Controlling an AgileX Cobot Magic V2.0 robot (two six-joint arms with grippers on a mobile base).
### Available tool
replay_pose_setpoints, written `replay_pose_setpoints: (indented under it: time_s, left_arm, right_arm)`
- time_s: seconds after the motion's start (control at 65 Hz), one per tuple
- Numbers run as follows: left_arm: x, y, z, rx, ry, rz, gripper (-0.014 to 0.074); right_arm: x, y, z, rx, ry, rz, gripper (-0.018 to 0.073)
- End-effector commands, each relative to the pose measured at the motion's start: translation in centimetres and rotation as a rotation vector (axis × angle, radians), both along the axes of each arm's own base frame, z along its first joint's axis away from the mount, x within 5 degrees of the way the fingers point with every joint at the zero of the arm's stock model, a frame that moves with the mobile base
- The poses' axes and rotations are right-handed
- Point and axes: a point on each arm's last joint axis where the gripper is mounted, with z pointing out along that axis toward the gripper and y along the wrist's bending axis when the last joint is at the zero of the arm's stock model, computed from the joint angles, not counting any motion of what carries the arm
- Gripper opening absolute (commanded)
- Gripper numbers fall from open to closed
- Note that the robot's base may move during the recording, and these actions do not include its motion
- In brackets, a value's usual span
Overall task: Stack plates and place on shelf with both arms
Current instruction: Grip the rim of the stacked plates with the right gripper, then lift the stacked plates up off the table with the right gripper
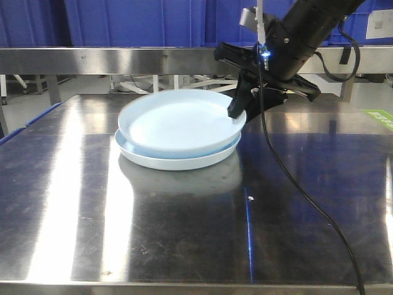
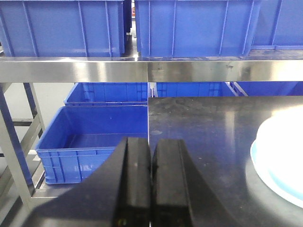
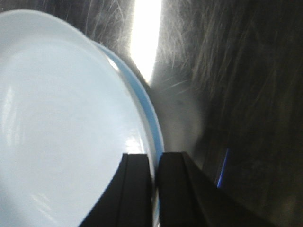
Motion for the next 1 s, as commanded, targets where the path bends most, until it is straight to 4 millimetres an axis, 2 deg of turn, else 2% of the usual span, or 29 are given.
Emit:
replay_pose_setpoints:
  time_s: [0.0,0.354,0.538,0.631,0.785,0.985]
  left_arm:
    - [0.0,0.1,1.7,-0.01,-0.106,0.009,0.0082]
    - [0.0,0.1,1.7,-0.01,-0.106,0.009,0.0082]
    - [0.0,0.1,1.7,-0.01,-0.106,0.009,0.0082]
    - [0.0,0.1,1.7,-0.01,-0.106,0.009,0.0082]
    - [0.0,0.1,1.7,-0.01,-0.106,0.009,0.0082]
    - [0.0,0.1,1.7,-0.01,-0.106,0.009,0.0082]
  right_arm:
    - [0.1,-0.2,3.3,0.018,-0.111,-0.019,0.033]
    - [0.0,1.1,1.1,-0.007,-0.054,0.02,0.0344]
    - [-0.1,1.9,0.7,-0.007,-0.048,0.034,0.0335]
    - [-0.1,1.9,0.7,-0.007,-0.048,0.035,0.0272]
    - [-0.1,1.9,0.8,-0.003,-0.05,0.027,0.0041]
    - [0.1,1.5,3.0,0.011,-0.151,-0.009,0.0056]
